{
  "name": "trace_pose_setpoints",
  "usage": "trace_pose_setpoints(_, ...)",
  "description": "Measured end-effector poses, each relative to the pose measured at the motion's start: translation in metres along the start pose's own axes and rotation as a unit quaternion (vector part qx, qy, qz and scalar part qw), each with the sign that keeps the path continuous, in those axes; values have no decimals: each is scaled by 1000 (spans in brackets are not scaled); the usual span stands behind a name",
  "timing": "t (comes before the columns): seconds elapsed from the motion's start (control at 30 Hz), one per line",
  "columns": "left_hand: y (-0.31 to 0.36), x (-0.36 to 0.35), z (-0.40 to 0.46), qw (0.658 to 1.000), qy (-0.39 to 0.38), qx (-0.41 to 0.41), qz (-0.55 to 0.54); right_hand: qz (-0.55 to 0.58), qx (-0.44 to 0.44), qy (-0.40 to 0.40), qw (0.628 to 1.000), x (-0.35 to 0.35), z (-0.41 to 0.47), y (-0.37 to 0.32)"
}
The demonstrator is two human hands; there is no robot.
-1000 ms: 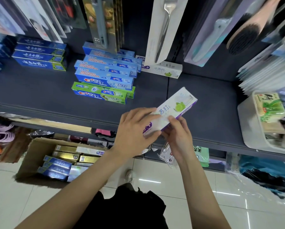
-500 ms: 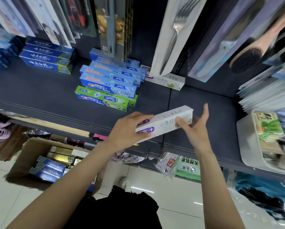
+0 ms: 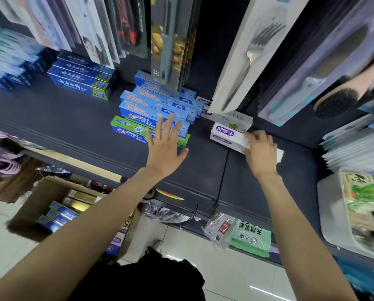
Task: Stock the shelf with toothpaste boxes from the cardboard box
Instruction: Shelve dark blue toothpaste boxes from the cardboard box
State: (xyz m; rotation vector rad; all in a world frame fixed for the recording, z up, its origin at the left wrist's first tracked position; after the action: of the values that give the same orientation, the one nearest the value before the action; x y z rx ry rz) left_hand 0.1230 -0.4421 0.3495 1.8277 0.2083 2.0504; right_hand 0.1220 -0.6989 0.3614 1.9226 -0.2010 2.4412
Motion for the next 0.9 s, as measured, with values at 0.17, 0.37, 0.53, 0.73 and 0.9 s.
trace_pose_setpoints(0.17, -33, -9, 3, 994, -100, 12, 45, -33, -13, -21, 999, -45, 57, -15)
trace_pose_setpoints(0.37, -40, 1, -2, 994, -81, -2, -68, 37, -34, 65, 997, -54, 17, -64)
trace_pose_setpoints(0.53, -70, 40, -47, 976, 92, 5, -197, 239, 6, 47, 970, -42, -86, -124)
trace_pose_setpoints(0.73, -184, 64, -145, 963, 91, 156, -201, 311, 20, -168, 935, -55, -195, -205)
trace_pose_setpoints(0.9, -323, 28, -200, 943, -164, 259, -128, 267, 4, -291, 919, -100, -235, -279)
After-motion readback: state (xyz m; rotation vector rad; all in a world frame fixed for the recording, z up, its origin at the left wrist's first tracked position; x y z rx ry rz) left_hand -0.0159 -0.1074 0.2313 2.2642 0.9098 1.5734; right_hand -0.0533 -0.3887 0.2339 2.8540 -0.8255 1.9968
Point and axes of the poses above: each hand's wrist, its own z-axis towards the middle knuckle, its own x-axis out of the back of the hand, y = z × x, the point moved 5 cm from there along z, towards the middle knuckle, and after that the axes turned 7 degrees about y, right-handed, at the moved point
